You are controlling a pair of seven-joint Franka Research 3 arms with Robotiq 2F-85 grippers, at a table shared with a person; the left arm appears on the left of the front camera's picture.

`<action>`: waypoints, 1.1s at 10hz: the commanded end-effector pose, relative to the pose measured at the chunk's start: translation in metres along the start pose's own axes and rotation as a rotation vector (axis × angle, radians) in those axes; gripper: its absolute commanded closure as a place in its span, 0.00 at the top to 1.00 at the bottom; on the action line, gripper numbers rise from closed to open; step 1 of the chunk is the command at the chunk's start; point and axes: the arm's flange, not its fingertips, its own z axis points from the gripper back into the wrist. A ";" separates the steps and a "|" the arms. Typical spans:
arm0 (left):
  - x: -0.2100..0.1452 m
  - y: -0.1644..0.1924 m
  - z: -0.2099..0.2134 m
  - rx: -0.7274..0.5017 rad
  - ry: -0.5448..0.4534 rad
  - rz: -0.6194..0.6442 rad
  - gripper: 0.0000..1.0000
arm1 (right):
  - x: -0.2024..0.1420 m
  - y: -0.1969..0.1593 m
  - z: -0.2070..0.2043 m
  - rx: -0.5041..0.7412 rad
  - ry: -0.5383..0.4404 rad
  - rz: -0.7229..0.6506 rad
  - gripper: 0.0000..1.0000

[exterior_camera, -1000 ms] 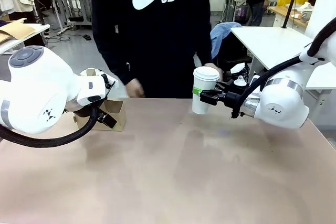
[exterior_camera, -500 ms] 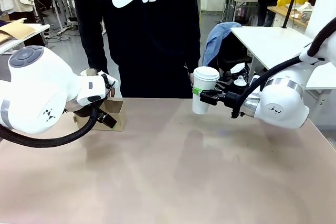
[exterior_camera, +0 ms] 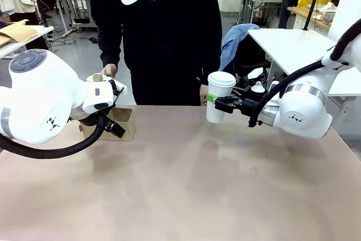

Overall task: Pour a drink into a cup and package it in a carrier.
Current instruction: When a person places the Paper Cup Lid on the 600 ml Paper Cup , lift the 600 ml Paper Cup.

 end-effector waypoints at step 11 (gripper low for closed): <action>0.000 0.001 0.000 -0.001 -0.001 0.001 1.00 | 0.139 0.071 -0.003 -0.053 0.045 0.043 0.81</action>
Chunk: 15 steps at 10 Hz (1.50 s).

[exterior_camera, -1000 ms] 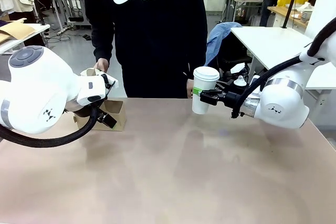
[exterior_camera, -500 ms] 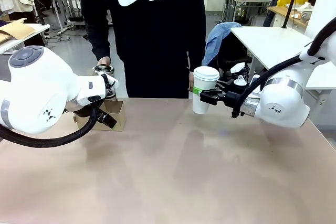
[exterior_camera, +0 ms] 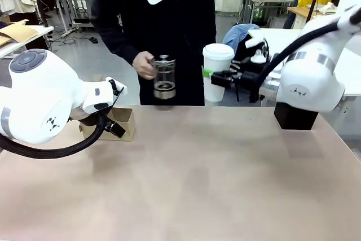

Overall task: Pour a drink into a cup and package it in a carrier.
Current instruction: When a person places the Paper Cup Lid on the 600 ml Paper Cup , lift the 600 ml Paper Cup, then position the Cup Carrier in the center of the table.

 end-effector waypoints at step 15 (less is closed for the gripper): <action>0.000 0.001 0.000 -0.001 -0.001 0.001 1.00 | 0.138 0.100 0.065 0.036 0.012 0.019 0.81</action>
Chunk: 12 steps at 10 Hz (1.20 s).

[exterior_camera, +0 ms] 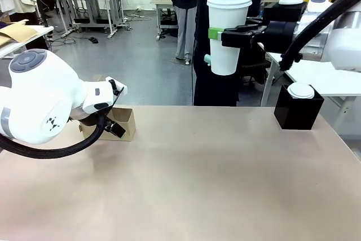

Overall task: Pour a drink into a cup and package it in a carrier.
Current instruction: Position the Cup Carrier in the center of the table.

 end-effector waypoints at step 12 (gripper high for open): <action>0.092 0.013 0.148 0.044 0.092 0.274 1.00 | 0.004 0.000 -0.004 -0.004 -0.029 -0.016 0.81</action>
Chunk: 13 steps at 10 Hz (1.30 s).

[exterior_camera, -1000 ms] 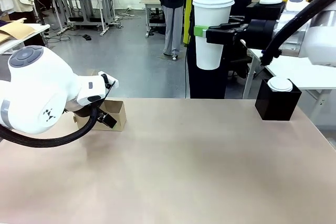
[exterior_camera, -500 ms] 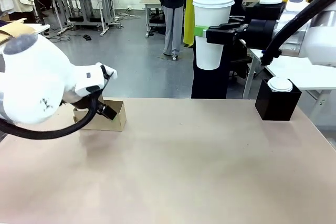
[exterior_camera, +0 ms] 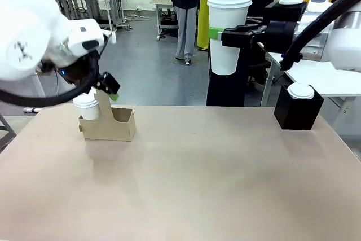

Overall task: Pour a drink into a cup and package it in a carrier.
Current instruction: Position the Cup Carrier in the center of the table.

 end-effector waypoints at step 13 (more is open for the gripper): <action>0.093 0.079 -0.086 0.119 0.213 0.302 0.71 | 0.004 0.001 -0.004 -0.006 -0.027 -0.016 0.81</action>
